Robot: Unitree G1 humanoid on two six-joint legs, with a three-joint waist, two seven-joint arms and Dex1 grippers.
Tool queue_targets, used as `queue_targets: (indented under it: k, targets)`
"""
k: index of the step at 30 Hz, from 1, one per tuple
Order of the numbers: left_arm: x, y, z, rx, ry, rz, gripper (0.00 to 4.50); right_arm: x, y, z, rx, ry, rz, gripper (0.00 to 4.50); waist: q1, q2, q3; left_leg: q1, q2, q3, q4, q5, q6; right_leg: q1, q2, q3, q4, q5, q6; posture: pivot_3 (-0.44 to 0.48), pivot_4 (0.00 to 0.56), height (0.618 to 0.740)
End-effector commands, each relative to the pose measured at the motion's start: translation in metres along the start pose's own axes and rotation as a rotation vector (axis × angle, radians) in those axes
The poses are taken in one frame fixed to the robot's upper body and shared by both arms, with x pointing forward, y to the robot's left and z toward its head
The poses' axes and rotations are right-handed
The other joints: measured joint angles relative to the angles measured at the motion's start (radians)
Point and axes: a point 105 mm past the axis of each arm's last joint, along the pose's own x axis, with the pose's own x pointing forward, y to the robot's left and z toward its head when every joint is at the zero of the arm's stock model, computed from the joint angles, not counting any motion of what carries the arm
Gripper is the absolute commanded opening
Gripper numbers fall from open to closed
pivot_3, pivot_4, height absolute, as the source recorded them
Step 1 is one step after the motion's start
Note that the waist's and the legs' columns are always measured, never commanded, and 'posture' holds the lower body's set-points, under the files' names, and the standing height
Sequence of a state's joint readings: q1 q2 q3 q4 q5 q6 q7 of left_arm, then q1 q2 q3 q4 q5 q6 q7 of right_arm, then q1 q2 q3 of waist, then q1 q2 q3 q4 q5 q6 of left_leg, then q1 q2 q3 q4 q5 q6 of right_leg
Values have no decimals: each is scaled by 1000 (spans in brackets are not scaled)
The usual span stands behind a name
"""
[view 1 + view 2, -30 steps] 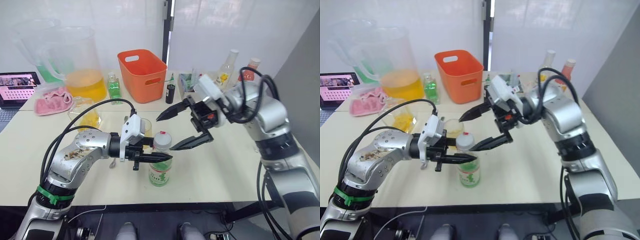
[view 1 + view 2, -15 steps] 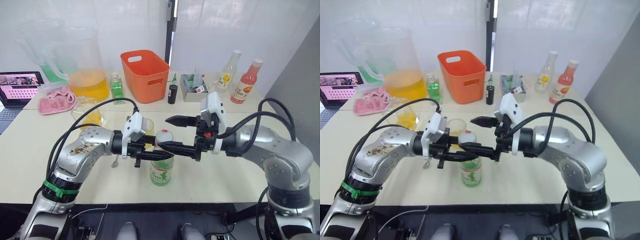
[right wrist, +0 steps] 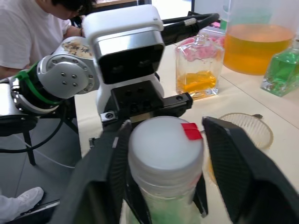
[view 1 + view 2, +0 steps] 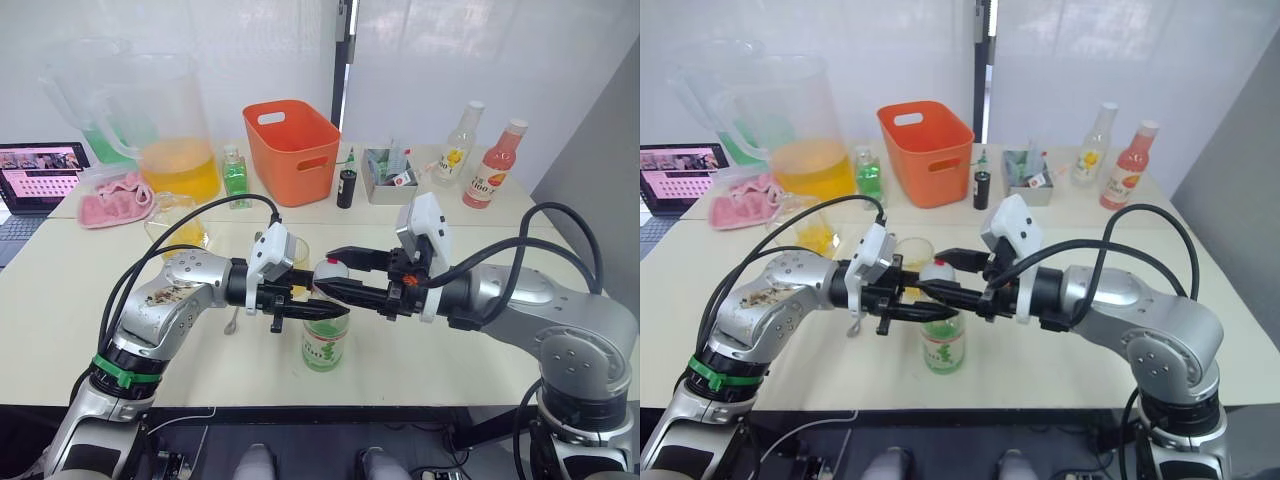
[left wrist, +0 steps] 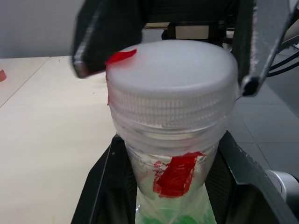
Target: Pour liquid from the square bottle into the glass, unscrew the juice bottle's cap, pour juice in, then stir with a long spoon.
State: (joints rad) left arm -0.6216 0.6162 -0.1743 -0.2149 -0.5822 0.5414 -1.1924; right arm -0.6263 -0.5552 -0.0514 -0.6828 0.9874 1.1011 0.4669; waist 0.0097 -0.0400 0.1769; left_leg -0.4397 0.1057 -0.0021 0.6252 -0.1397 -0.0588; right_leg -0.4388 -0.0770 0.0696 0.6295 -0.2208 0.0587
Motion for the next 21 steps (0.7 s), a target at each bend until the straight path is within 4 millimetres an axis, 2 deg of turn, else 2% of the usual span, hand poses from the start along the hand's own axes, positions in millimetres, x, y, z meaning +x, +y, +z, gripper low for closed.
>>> queue_targets:
  k: [1,6,12,17,21]
  targets:
    - [1,2,-13,-25,52,27,1401,-1,1,8,-37,-10,8,1668,0,0,0,0,0,0,0,0,0,0,0,0,0,0,0,0,150,703]
    - [-1,1,-13,-23,55,49,1401,1,1,3,-58,32,95,1668,-1,0,0,0,0,0,0,0,0,0,0,0,0,0,0,0,150,703]
    - [-2,-3,-13,-23,54,58,1401,1,-4,-5,-133,68,417,1668,-2,0,0,0,0,0,0,0,0,0,0,0,-1,0,0,0,150,703]
    - [-4,-5,-11,-20,58,72,1401,5,-18,-2,-227,67,620,1668,-4,0,0,0,0,0,0,0,1,0,0,0,-1,0,0,0,150,703]
    - [-6,-8,-11,-24,66,86,1401,10,-27,3,-207,90,703,1668,-8,0,0,0,0,0,0,0,1,0,1,0,0,0,0,0,150,703]
